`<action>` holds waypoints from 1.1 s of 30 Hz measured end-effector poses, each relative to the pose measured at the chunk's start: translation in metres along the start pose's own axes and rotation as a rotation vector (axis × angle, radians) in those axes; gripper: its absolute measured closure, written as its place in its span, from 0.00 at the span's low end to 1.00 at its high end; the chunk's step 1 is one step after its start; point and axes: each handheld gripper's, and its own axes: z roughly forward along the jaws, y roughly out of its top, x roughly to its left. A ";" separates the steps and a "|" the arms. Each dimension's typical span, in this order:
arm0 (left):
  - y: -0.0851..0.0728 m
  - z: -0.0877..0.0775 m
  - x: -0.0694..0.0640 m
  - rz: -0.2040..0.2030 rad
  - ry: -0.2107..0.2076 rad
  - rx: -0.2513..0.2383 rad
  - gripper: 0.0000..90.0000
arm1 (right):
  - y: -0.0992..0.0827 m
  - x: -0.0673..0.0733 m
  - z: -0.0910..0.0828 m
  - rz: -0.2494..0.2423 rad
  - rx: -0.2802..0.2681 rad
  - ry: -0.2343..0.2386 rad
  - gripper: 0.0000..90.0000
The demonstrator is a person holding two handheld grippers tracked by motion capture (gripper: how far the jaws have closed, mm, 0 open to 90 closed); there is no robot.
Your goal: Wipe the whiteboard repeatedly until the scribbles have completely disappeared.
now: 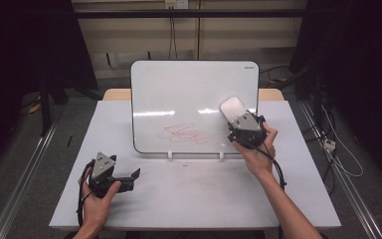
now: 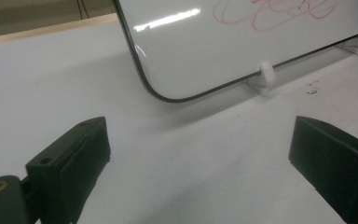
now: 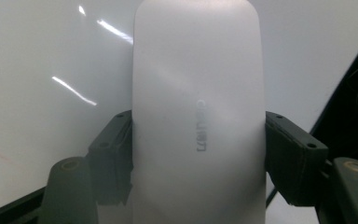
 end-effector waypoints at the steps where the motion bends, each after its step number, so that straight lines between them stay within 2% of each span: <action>1: 0.000 0.000 0.000 0.000 -0.001 0.000 0.06 | -0.001 0.005 -0.001 -0.008 0.001 0.005 0.35; 7: 0.000 0.002 0.000 -0.002 -0.007 -0.002 0.06 | -0.001 0.031 -0.002 -0.053 -0.003 0.032 0.35; 14: 0.001 0.002 -0.001 0.000 -0.009 0.000 0.06 | 0.006 0.051 0.000 -0.077 -0.009 0.047 0.35; 19: 0.001 0.003 -0.001 0.001 -0.011 -0.004 0.06 | 0.010 0.056 0.001 -0.064 0.001 0.039 0.35; 25: 0.001 0.003 -0.001 0.000 -0.013 -0.005 0.06 | 0.017 0.070 0.004 -0.086 -0.016 0.048 0.35; 30: 0.001 0.003 -0.001 -0.001 -0.014 -0.004 0.06 | 0.017 0.074 0.004 -0.093 -0.015 0.028 0.35; 33: 0.002 0.003 -0.001 -0.001 -0.015 -0.004 0.06 | 0.017 0.082 0.004 -0.118 -0.014 0.050 0.35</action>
